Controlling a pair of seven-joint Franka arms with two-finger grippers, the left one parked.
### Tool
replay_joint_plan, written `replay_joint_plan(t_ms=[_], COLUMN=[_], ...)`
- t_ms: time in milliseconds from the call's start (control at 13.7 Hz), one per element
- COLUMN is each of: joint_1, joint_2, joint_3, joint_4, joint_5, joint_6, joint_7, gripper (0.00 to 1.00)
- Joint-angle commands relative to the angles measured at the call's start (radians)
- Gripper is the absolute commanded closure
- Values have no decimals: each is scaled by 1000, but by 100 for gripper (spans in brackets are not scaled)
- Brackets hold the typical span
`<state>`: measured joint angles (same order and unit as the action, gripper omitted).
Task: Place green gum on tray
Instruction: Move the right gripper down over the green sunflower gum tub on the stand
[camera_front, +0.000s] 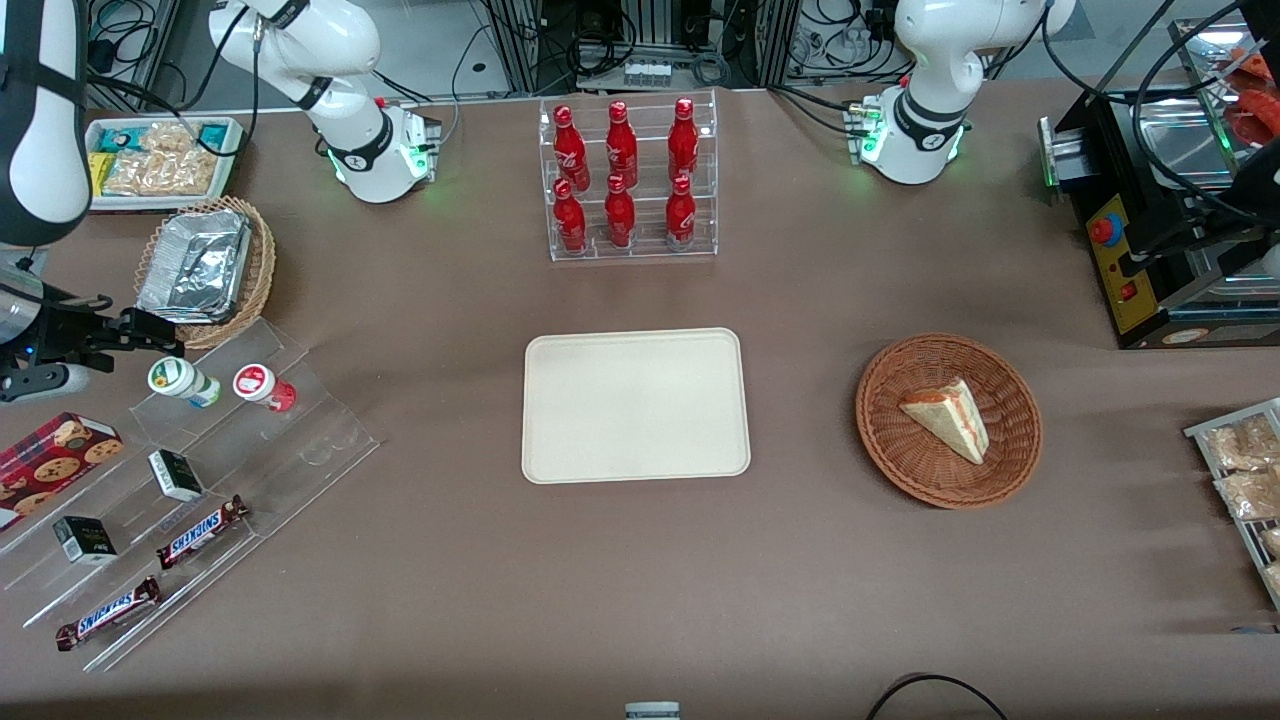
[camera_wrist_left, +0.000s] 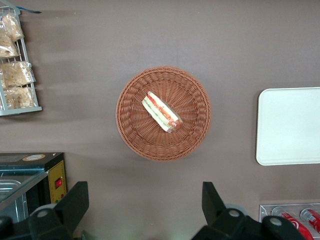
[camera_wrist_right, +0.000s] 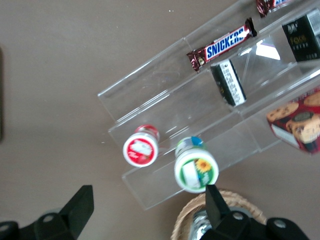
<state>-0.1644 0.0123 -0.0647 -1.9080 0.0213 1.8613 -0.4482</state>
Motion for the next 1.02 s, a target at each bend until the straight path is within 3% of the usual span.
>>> replay_joint_plan(t_ms=[0, 439, 951], joint_1=[-33, -43, -44], joint_2=[-28, -43, -43], joint_3=[-1, -13, -36], joint_4=[-110, -253, -309], joint_5=[-11, -3, -3], joint_6=[138, 303, 386], joint_7=[-198, -372, -409], gripper=[1, 1, 1])
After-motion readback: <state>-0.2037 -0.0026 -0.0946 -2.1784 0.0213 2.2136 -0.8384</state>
